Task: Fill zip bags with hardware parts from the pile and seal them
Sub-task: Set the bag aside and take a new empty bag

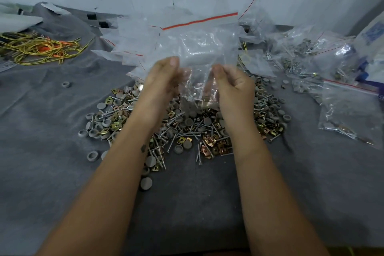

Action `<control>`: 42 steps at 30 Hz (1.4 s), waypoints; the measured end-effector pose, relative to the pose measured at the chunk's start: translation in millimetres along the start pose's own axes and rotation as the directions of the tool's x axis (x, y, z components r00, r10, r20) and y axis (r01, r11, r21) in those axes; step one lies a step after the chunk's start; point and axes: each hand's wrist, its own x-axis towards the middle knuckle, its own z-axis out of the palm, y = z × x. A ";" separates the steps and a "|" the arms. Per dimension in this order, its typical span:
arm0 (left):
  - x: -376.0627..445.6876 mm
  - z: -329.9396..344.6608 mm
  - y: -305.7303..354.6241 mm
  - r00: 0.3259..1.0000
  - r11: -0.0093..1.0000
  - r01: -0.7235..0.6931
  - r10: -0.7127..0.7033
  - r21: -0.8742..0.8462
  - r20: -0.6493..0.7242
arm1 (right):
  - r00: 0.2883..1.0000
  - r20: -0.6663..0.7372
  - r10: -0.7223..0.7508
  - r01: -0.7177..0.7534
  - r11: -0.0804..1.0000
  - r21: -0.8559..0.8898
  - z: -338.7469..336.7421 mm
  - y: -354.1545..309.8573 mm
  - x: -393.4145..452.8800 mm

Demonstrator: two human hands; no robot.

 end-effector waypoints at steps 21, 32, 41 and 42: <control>-21.5 213.5 -17.0 0.964 0.986 0.015 -0.058 0.164 0.260 | 0.735 -0.675 0.065 -0.283 0.934 -0.218 -205.5 -22.1 7.6; -37.7 184.9 -26.3 0.942 0.996 -0.004 -0.026 0.089 0.333 | 0.736 -0.673 0.067 -0.425 0.821 -0.382 -124.5 1.8 5.0; 2.2 72.6 -4.0 0.978 0.876 -0.175 0.206 0.449 -0.020 | 0.911 -0.408 -0.057 -0.117 0.914 -0.388 -4.5 1.7 8.1; 9.7 58.2 -2.4 0.963 0.807 -0.181 0.261 0.562 -0.064 | 0.935 -0.340 -0.103 -0.062 0.895 -0.441 4.0 3.7 6.4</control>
